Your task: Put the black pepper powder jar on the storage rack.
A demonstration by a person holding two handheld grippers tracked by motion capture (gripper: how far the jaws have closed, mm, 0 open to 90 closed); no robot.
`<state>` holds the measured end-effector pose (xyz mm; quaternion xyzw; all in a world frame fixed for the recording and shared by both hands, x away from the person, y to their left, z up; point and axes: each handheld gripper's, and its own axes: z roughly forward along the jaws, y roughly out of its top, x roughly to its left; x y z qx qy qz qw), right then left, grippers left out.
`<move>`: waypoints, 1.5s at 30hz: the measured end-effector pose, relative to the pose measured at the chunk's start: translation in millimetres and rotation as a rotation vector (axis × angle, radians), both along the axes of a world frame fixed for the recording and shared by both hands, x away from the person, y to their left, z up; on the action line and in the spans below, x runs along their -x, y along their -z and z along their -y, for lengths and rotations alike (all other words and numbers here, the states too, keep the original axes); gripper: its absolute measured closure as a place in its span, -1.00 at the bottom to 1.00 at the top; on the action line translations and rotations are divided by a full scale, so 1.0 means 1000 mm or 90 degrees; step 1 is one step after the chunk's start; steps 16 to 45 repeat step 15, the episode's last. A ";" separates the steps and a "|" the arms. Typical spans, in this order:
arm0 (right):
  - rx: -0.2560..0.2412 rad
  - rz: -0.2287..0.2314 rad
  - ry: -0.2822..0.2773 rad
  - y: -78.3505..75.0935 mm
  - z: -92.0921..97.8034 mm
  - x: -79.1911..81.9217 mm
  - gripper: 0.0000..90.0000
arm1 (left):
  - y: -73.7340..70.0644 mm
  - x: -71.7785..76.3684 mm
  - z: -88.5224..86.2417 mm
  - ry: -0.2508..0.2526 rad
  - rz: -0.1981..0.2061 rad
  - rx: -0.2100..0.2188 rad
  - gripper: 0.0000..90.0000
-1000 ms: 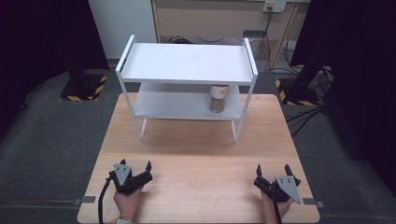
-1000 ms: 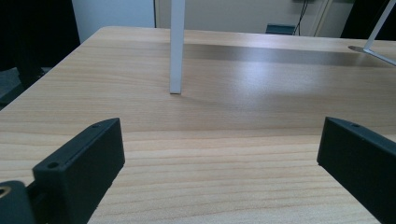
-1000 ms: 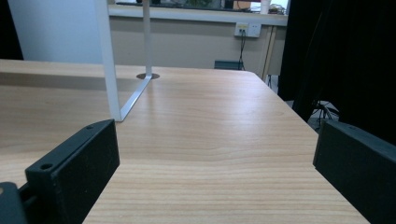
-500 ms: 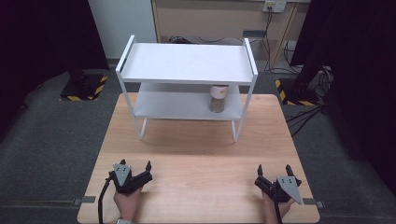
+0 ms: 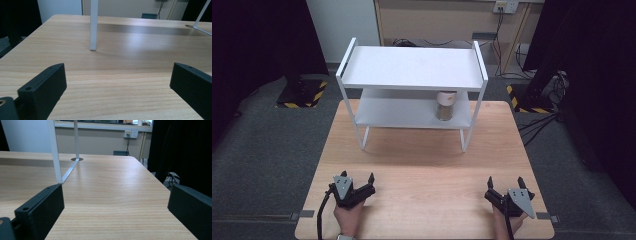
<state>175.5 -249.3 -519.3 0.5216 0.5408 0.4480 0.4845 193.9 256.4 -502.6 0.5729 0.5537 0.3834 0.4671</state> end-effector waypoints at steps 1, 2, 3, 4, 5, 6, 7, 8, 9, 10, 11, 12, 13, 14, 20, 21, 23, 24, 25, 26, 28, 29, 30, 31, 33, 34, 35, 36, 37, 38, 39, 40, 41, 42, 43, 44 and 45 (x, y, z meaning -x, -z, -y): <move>0.000 0.000 0.000 0.000 0.000 0.000 -0.99 | 0.000 0.000 0.000 0.000 0.000 0.000 -0.99; -0.001 0.000 0.001 0.000 0.000 0.000 -0.99 | 0.000 0.000 0.000 0.000 0.000 0.000 -0.99; -0.002 -0.001 0.001 0.000 0.000 0.000 -0.98 | 0.000 0.000 0.000 0.000 0.000 -0.001 -0.99; -0.002 -0.001 0.001 0.000 0.000 0.000 -0.98 | 0.000 0.000 0.000 -0.001 0.000 -0.001 -0.99; -0.002 0.000 0.000 0.000 0.000 0.000 -0.98 | 0.000 0.000 0.000 -0.001 -0.001 -0.001 -0.99; -0.002 0.000 0.000 0.000 0.000 0.000 -0.98 | 0.000 0.000 0.000 -0.001 -0.001 -0.001 -0.99; -0.003 -0.001 0.001 0.000 0.000 0.000 -0.98 | 0.000 0.000 0.000 -0.001 -0.001 -0.001 -0.99; -0.003 -0.001 0.001 0.000 0.000 0.000 -0.98 | 0.000 0.000 0.000 0.000 -0.001 -0.001 -0.99; -0.002 -0.001 0.001 0.000 0.000 0.000 -0.98 | 0.000 0.000 0.000 0.000 -0.001 -0.001 -0.99; -0.002 -0.001 0.001 0.000 0.000 0.000 -0.98 | 0.000 0.000 0.000 0.000 -0.002 -0.001 -0.99; -0.002 0.000 0.000 0.000 0.000 0.001 -0.98 | 0.000 0.000 0.000 -0.001 -0.002 -0.001 -0.99; -0.002 0.000 0.000 0.000 0.000 0.001 -0.98 | 0.000 0.000 0.000 -0.001 -0.002 -0.001 -0.99; -0.004 0.001 0.001 0.000 0.000 0.001 -0.98 | 0.000 0.000 0.000 -0.001 -0.001 -0.001 -0.99; -0.004 0.001 0.001 0.000 0.000 0.001 -0.98 | 0.000 0.000 0.000 -0.001 -0.001 -0.001 -0.99; -0.005 0.000 0.002 0.000 0.000 0.001 -0.98 | 0.000 0.000 0.000 -0.002 -0.001 -0.001 -0.99; -0.005 0.000 0.002 0.000 0.000 0.001 -0.98 | 0.000 0.000 0.000 -0.002 -0.001 -0.001 -0.99; -0.005 0.000 0.002 0.000 0.000 0.001 -0.98 | 0.000 0.000 0.000 -0.002 -0.001 -0.001 -0.99; -0.005 0.000 0.002 0.000 0.000 0.001 -0.98 | 0.000 0.000 0.000 -0.002 -0.001 -0.001 -0.99; -0.005 0.000 0.002 0.000 0.000 0.001 -0.98 | 0.000 0.000 0.000 -0.002 -0.001 -0.001 -0.99; -0.005 0.000 0.002 0.000 0.000 0.001 -0.98 | 0.000 0.000 0.000 -0.002 -0.001 -0.001 -0.99; -0.005 0.000 0.002 0.000 0.000 0.001 -0.98 | 0.000 0.000 0.000 -0.002 -0.001 -0.001 -0.99; -0.005 0.000 0.002 0.000 0.000 0.001 -0.98 | 0.000 0.000 0.000 -0.002 -0.001 -0.001 -0.99; -0.005 0.000 0.002 0.000 0.000 0.001 -0.98 | 0.000 0.000 0.000 -0.002 -0.001 -0.001 -0.99; -0.005 0.000 0.002 0.000 0.000 0.001 -0.98 | 0.000 0.000 0.000 -0.002 -0.001 -0.001 -0.99; -0.005 0.000 0.002 0.000 0.000 0.001 -0.98 | 0.000 0.000 0.000 -0.002 -0.001 -0.001 -0.99; -0.005 0.000 0.002 0.000 0.000 0.001 -0.98 | 0.000 0.000 0.000 -0.002 -0.001 -0.001 -0.99; -0.005 0.000 0.002 0.000 0.000 0.001 -0.98 | 0.000 0.000 0.000 -0.002 -0.001 -0.001 -0.99; -0.005 0.000 0.002 0.000 0.000 0.001 -0.98 | 0.000 0.000 0.000 -0.002 -0.001 -0.001 -0.99; -0.005 0.000 0.002 0.000 0.000 0.001 -0.98 | 0.000 0.000 0.000 -0.002 -0.001 -0.001 -0.99; -0.005 0.000 0.002 0.000 0.000 0.001 -0.98 | 0.000 0.000 0.000 -0.002 -0.001 -0.001 -0.99; -0.005 0.000 0.002 0.000 0.000 0.001 -0.98 | 0.000 0.000 0.000 -0.002 -0.001 -0.001 -0.99; -0.005 0.000 0.002 0.000 0.000 0.001 -0.98 | 0.000 0.000 0.000 -0.002 -0.001 -0.001 -0.99; -0.005 0.000 0.002 0.000 0.000 0.001 -0.98 | 0.000 0.000 0.000 -0.002 -0.001 -0.001 -0.99; -0.005 0.000 0.002 0.000 0.000 0.001 -0.98 | 0.000 0.000 0.000 -0.002 -0.001 -0.001 -0.99; -0.005 0.000 0.002 0.000 0.000 0.001 -0.98 | 0.000 0.000 0.000 -0.002 -0.001 -0.001 -0.99; -0.005 0.000 0.002 0.000 0.000 0.001 -0.98 | 0.000 0.000 0.000 -0.002 -0.001 -0.001 -0.99; -0.005 0.000 0.002 0.000 0.000 0.001 -0.98 | 0.000 0.000 0.000 -0.002 -0.001 -0.001 -0.99</move>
